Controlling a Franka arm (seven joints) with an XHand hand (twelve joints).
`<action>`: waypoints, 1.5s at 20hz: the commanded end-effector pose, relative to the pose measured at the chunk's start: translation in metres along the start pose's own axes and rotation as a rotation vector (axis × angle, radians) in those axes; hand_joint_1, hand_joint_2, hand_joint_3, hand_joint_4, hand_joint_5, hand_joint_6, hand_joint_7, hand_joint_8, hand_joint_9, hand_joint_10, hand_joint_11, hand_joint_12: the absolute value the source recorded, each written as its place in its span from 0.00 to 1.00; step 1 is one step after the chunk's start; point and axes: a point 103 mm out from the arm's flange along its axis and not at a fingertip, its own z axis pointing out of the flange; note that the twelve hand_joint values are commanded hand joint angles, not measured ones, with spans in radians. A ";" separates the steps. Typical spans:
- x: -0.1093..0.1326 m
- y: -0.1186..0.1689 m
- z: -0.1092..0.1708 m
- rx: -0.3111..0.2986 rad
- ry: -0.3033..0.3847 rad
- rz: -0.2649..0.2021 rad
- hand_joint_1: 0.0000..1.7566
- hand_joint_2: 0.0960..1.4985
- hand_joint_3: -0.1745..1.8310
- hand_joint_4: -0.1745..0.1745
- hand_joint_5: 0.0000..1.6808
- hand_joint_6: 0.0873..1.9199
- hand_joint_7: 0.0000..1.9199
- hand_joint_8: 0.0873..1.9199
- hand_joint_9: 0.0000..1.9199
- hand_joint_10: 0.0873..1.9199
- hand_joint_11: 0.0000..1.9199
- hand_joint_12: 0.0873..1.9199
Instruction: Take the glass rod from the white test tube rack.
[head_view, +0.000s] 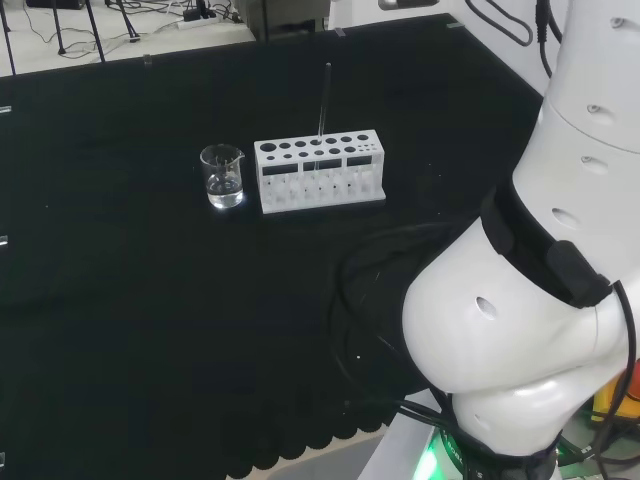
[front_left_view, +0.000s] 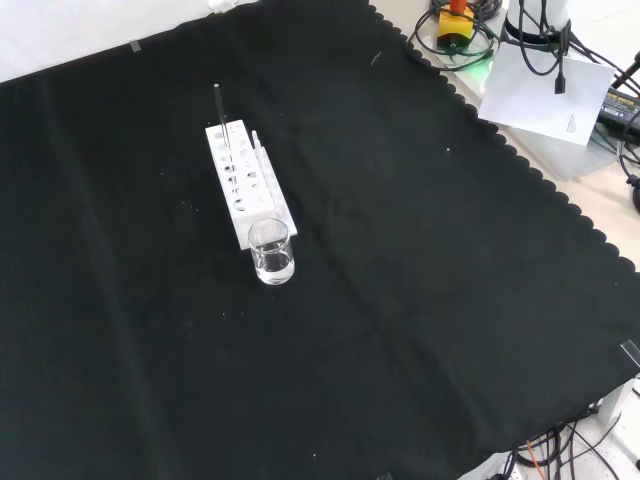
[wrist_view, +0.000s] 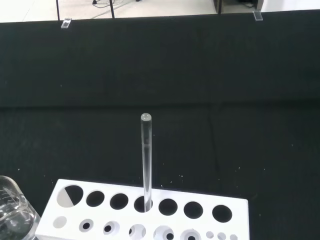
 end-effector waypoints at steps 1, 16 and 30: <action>0.008 0.018 0.040 0.027 -0.010 -0.027 0.30 0.61 0.38 0.04 0.08 0.00 0.00 0.42 0.03 0.47 0.00 0.66; 0.021 0.030 0.124 0.136 -0.048 -0.056 0.29 0.62 0.39 0.02 0.10 0.00 0.02 0.47 0.07 0.48 0.00 0.72; 0.023 0.024 0.132 0.103 -0.044 -0.083 0.34 0.65 0.37 0.00 0.23 0.00 0.31 0.47 0.38 0.44 0.28 0.67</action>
